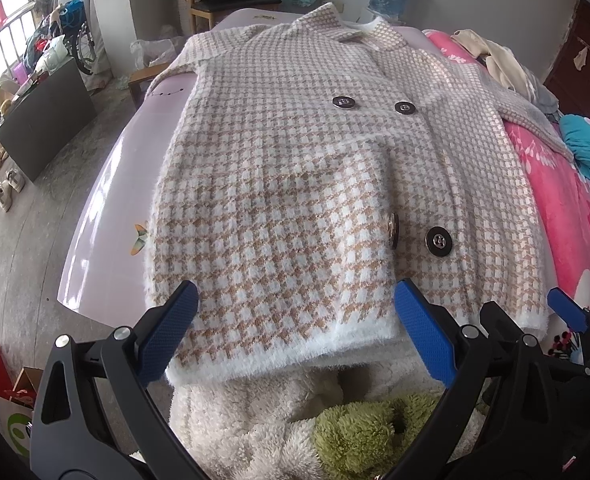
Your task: Fold large clothes
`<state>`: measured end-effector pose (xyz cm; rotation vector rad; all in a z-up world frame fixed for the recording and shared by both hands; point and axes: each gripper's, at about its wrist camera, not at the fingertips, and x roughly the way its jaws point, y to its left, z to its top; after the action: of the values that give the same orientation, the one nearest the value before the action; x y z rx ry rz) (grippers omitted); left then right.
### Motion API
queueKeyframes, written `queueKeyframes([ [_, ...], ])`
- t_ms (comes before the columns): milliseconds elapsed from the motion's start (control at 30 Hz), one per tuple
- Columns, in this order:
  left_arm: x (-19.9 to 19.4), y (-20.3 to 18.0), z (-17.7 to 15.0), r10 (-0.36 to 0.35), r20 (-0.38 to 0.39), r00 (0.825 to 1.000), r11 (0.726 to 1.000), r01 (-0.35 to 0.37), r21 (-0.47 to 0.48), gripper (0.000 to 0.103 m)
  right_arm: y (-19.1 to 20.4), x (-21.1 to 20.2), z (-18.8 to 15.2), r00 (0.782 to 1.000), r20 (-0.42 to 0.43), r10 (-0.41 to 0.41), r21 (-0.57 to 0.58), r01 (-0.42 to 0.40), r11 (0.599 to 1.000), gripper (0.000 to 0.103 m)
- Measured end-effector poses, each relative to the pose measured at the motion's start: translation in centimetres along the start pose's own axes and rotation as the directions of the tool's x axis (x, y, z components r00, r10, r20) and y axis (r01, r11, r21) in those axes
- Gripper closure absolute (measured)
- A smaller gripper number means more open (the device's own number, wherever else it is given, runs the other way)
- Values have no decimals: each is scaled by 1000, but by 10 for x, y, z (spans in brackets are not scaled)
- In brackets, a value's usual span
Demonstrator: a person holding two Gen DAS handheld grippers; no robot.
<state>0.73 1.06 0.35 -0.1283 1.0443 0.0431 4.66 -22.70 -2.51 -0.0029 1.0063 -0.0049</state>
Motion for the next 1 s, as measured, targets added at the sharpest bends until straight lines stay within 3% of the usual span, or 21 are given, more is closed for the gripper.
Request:
queueKeyframes([
  [233, 14, 0, 6, 6, -6, 1000, 1000, -6, -2, 8, 5, 8, 6, 1000, -8, -12, -22, 11, 1000, 6],
  [567, 33, 9, 22, 30, -4, 1000, 1000, -30, 6, 8, 19, 15, 29, 998, 14, 66, -76, -64, 995, 6],
  [1000, 44, 31, 66, 27, 108, 994, 999, -29, 23, 8, 25, 29, 92, 987, 85, 133, -116, -123, 986, 6],
])
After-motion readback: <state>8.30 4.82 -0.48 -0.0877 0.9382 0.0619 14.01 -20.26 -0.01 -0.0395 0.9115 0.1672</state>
